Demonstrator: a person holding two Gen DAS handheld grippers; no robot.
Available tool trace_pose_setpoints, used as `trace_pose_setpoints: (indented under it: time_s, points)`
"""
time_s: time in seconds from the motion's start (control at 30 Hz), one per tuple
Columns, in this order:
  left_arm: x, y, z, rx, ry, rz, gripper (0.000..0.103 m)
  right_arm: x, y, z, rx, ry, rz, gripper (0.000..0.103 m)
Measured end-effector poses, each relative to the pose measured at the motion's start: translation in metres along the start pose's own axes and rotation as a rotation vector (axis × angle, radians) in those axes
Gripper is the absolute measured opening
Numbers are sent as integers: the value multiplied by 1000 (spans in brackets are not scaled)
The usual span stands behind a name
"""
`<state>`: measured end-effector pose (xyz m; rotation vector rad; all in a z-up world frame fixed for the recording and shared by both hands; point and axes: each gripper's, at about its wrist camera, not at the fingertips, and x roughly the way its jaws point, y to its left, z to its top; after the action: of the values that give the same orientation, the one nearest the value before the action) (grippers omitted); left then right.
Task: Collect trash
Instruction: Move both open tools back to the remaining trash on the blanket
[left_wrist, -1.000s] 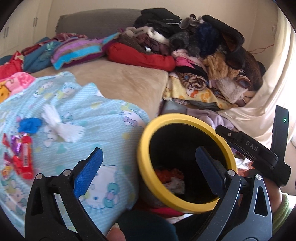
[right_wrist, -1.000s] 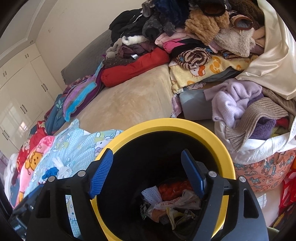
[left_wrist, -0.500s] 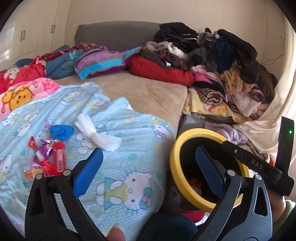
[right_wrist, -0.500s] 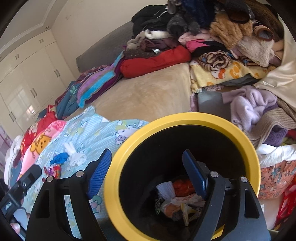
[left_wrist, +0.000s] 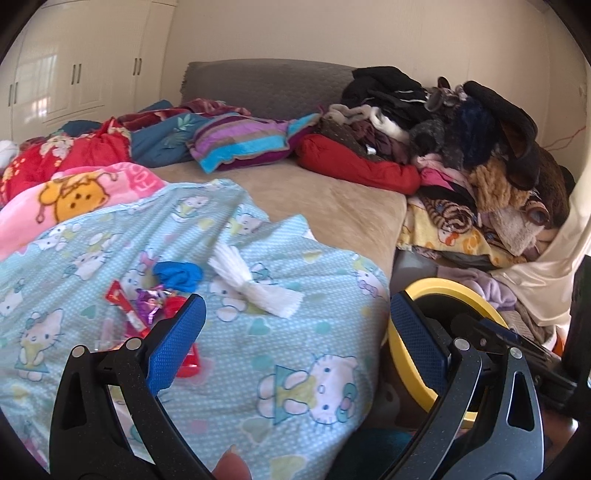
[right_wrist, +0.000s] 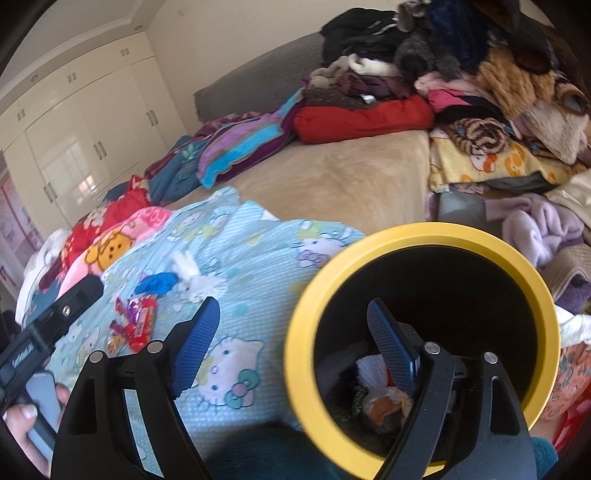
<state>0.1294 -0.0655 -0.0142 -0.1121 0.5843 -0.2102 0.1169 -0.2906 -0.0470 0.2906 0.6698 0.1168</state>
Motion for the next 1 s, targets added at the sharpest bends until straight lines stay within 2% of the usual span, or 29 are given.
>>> trace_pose_setpoints:
  time_s: [0.47,0.77,1.0]
  points:
    - [-4,59,0,-84,-19,85,92,20,52,-9,-128,39,53,81]
    - [3,108,-15,-153,28,156,92,59,90,-1,-208,92,96,81]
    - [10,143,-30,-194,79,195,92,102,110,7,-241,145,90,81]
